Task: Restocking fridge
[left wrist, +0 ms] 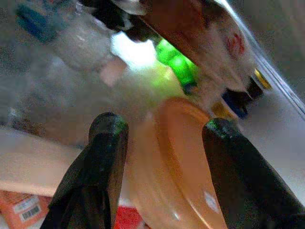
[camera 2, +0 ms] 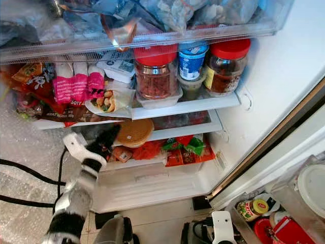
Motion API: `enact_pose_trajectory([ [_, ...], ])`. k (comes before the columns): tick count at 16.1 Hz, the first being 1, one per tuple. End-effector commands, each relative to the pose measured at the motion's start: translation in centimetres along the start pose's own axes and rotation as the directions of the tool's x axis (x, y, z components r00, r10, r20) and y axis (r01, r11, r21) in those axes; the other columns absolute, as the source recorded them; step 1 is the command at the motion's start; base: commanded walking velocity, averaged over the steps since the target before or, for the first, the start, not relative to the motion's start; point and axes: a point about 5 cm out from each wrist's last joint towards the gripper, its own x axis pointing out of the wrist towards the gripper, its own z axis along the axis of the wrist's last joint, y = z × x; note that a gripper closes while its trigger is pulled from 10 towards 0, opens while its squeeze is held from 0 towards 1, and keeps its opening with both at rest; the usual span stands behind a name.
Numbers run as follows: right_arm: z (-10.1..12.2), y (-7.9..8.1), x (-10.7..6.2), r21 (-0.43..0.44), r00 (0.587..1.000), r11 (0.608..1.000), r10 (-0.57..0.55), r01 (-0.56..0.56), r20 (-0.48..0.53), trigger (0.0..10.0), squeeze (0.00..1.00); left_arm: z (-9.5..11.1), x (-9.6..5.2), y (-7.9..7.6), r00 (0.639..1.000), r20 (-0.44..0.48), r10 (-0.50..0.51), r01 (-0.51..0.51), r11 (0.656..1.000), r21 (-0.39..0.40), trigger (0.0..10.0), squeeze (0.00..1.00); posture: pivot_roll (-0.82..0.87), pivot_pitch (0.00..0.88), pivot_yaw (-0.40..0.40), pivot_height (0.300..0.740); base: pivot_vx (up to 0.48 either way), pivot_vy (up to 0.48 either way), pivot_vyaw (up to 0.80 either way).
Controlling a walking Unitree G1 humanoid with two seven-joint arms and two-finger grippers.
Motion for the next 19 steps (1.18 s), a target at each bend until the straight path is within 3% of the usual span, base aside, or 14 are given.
enact_pose_trajectory([
  [1,-6.6,0.9,-2.7,0.000,0.959,0.999,0.040,-0.042,-0.282,10.0,0.00,-0.5,-0.3,0.8,0.998,-0.005,0.056,-0.056,0.998,-0.031,10.0,0.00,-0.12,0.205,0.023,0.647,0.000,0.000,0.00],
  [2,-6.5,1.0,-2.6,-0.002,0.959,0.999,0.041,-0.043,-0.280,10.0,0.00,-0.4,0.3,1.1,0.993,0.007,0.116,-0.116,0.991,-0.066,10.0,0.00,-0.12,0.205,0.021,0.647,0.000,0.000,0.00],
  [5,-6.5,1.0,-2.6,-0.003,0.959,0.999,0.042,-0.045,-0.280,10.0,0.00,-0.5,0.7,1.1,0.992,0.006,0.128,-0.127,0.989,-0.081,10.0,0.00,-0.12,0.205,0.021,0.647,0.000,0.000,0.00],
  [7,-6.3,1.3,-2.5,0.000,0.961,0.999,0.042,-0.043,-0.275,10.0,0.00,-0.5,0.8,0.0,1.000,0.001,0.030,-0.030,0.999,-0.027,10.0,0.00,-0.13,0.207,0.023,0.647,0.000,0.000,0.00],
  [9,-6.3,1.3,-2.5,0.001,0.961,0.999,0.042,-0.044,-0.274,10.0,0.00,-0.5,0.4,0.2,1.000,0.010,0.026,-0.027,1.000,0.008,10.0,0.00,-0.12,0.207,0.023,0.647,0.000,0.000,0.00],
  [10,-6.2,1.2,-2.5,0.000,0.961,0.999,0.044,-0.045,-0.273,10.0,0.00,-0.4,0.1,-0.2,1.000,0.020,-0.009,0.008,0.998,0.056,10.0,0.00,-0.12,0.207,0.022,0.647,0.000,0.000,0.00],
  [13,-6.3,1.1,-2.5,0.001,0.961,0.999,0.043,-0.044,-0.273,10.0,0.00,-0.1,0.0,-1.1,0.997,0.027,-0.074,0.071,0.992,0.101,10.0,0.00,-0.12,0.206,0.022,0.647,0.000,0.000,0.00],
  [19,-6.3,0.9,-2.5,-0.001,0.961,0.999,0.040,-0.042,-0.274,10.0,0.00,0.7,-0.8,-1.8,0.993,0.054,-0.108,0.096,0.978,0.185,10.0,0.00,-0.12,0.203,0.021,0.647,0.000,0.000,0.00],
])
